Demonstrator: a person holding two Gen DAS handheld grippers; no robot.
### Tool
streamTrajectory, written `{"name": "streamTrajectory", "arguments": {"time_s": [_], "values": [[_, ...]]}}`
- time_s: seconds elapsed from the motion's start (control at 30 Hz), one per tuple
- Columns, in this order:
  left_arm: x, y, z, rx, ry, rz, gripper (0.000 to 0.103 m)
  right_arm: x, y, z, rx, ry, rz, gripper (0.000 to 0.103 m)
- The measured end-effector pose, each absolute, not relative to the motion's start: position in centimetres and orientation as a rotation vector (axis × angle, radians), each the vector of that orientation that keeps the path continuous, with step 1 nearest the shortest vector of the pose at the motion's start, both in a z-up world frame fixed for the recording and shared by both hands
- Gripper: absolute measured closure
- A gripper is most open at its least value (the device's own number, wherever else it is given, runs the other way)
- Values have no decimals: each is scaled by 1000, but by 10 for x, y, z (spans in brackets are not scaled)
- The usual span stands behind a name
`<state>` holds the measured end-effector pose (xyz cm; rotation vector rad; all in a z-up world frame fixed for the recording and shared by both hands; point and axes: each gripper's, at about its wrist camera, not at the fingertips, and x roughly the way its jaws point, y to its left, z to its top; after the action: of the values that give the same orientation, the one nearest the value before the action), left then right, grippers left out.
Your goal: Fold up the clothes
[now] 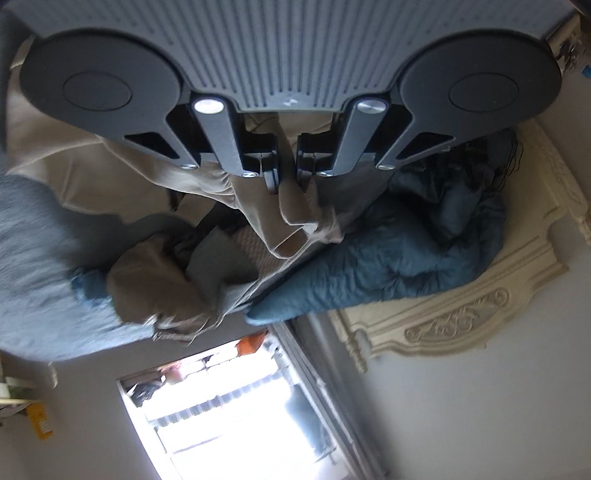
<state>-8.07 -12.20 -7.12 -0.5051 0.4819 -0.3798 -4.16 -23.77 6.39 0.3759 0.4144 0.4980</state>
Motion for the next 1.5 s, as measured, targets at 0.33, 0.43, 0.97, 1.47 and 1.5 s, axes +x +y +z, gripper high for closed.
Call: {"name": "streamTrajectory", "arguments": {"time_s": [0.33, 0.43, 0.97, 1.47, 1.5], "values": [[-79, -91, -80, -550, 487, -295, 93, -31, -195, 51, 356, 485, 574, 96], [-79, -83, -83, -564, 497, -274, 93, -28, -184, 48, 349, 511, 593, 96], [-89, -55, -105, -572, 562, -176, 87, -8, -146, 7, 378, 706, 674, 96], [-118, 61, -82, -586, 506, -136, 67, 0, -131, -17, 454, 816, 691, 95], [-117, 75, -80, -604, 499, -111, 67, 0, -129, -20, 459, 822, 690, 95]]}}
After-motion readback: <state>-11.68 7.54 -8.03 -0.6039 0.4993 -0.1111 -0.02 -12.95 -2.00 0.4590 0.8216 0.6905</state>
